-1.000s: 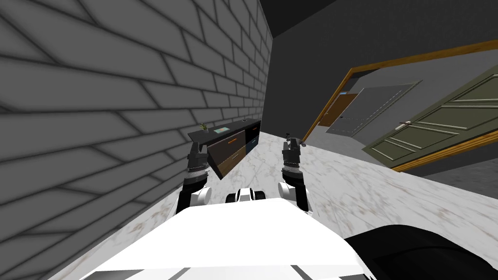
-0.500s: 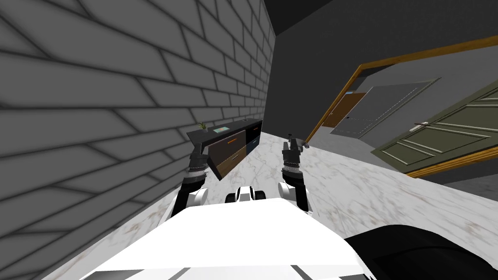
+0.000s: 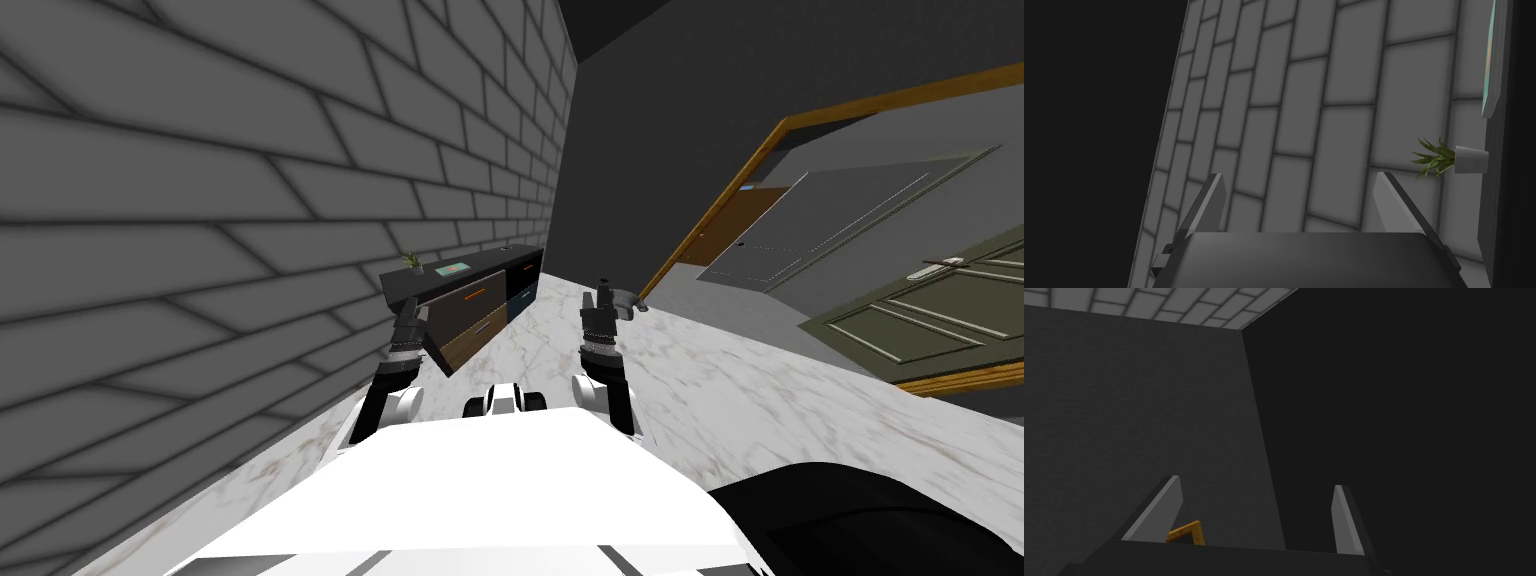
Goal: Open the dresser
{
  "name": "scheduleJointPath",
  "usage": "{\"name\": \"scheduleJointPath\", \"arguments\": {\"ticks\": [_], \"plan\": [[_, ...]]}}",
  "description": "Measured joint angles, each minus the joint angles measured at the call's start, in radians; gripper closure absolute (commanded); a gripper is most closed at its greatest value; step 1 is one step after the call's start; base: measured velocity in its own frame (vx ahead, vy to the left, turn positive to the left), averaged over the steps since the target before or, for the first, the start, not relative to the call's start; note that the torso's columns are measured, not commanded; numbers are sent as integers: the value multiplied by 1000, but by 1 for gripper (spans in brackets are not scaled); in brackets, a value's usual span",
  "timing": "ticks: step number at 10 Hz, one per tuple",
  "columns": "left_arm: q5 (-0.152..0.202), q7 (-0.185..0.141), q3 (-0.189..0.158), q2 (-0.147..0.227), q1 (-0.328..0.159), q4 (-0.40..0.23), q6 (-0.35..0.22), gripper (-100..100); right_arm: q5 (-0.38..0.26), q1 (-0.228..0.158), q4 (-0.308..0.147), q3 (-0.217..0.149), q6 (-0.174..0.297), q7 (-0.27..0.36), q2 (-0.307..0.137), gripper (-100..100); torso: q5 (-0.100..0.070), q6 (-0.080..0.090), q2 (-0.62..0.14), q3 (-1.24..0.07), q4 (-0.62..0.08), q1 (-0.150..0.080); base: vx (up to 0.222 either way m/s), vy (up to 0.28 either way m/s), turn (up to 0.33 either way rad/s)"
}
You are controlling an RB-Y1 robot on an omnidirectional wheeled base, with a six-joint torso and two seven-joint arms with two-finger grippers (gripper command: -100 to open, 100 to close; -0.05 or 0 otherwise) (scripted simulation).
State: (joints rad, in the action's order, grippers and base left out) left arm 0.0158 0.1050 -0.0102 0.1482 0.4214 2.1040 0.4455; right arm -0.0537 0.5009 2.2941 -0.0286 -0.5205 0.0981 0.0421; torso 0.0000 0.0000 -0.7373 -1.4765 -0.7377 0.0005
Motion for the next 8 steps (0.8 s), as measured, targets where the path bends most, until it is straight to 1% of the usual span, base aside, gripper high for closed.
{"name": "scheduleJointPath", "arguments": {"ticks": [3, 6, 8], "plan": [[27, -16, -36, 15, -22, -67, -23, -100, 0, 0, 0, 0, 0, 0, 0, 0, 0, 0, -1, 1, 0, -1, 150, -101, 97], [49, -24, -62, 14, -40, -120, -56, -100, 0, 0, 0, 0, 0, 0, 0, 0, 0, 0, -1, 0, 0, 1, 148, -101, 90], [67, -36, -85, 21, -46, -153, -72, -100, 0, 0, 0, 0, 0, 0, 0, 0, 0, 0, -2, 1, -1, -2, 117, -121, 90]]}}
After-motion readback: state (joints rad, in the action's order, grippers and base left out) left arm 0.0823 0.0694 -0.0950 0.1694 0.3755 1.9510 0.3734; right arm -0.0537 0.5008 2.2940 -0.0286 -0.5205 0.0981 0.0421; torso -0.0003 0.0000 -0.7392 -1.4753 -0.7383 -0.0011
